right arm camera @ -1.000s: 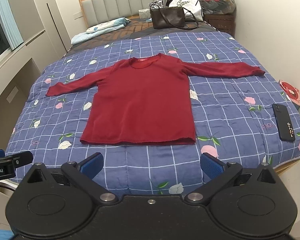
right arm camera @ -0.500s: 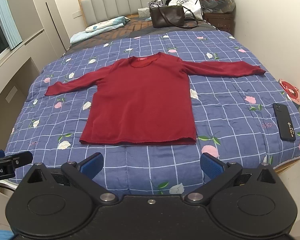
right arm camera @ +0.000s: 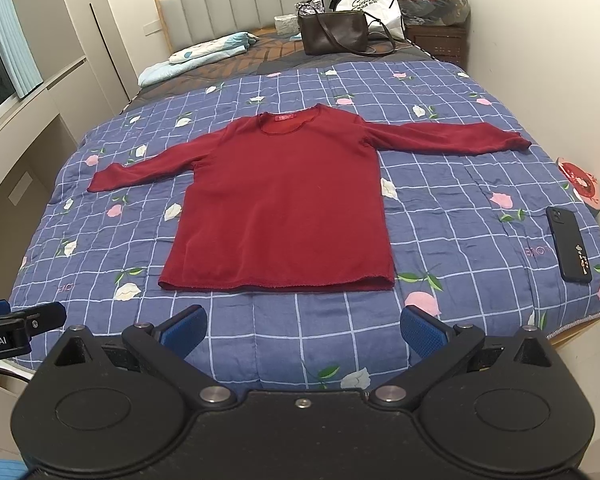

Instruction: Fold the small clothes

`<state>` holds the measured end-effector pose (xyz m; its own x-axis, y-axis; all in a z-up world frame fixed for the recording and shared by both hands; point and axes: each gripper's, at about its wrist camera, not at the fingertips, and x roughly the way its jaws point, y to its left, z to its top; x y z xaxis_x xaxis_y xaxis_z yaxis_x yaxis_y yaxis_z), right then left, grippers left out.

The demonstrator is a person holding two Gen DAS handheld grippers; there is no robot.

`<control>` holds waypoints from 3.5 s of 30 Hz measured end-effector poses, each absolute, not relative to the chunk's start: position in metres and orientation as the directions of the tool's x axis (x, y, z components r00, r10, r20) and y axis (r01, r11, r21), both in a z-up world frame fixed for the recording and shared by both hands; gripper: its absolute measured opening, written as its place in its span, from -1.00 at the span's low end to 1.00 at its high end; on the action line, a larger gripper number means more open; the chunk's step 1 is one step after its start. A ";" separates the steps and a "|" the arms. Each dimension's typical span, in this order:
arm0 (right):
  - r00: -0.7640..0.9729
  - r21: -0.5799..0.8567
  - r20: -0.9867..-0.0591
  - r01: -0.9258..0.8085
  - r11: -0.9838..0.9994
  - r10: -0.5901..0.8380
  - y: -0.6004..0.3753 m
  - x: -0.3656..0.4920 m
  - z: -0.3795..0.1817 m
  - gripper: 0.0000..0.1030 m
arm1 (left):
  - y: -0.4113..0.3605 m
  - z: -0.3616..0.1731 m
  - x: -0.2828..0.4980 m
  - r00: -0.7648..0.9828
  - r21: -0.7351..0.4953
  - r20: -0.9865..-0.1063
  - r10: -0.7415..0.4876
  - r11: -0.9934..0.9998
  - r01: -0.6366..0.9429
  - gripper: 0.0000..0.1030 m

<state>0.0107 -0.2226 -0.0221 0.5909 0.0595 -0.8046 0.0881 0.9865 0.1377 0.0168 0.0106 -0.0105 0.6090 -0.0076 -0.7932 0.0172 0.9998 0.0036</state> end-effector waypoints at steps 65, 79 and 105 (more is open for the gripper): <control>0.473 0.171 -0.881 0.272 0.947 0.023 -0.393 0.214 -0.040 0.99 | -0.111 -0.024 0.246 0.495 -0.048 -0.869 0.019 0.991 -0.123 0.99; 0.470 0.201 -0.882 0.299 0.933 0.040 -0.505 0.303 -0.083 0.99 | -0.215 -0.063 0.345 0.422 0.017 -0.902 0.088 0.985 -0.171 0.99; 0.468 0.196 -0.869 0.623 0.757 -0.160 -0.772 0.471 -0.244 0.69 | -0.286 -0.152 0.401 0.301 0.094 -0.941 0.154 0.974 -0.204 0.99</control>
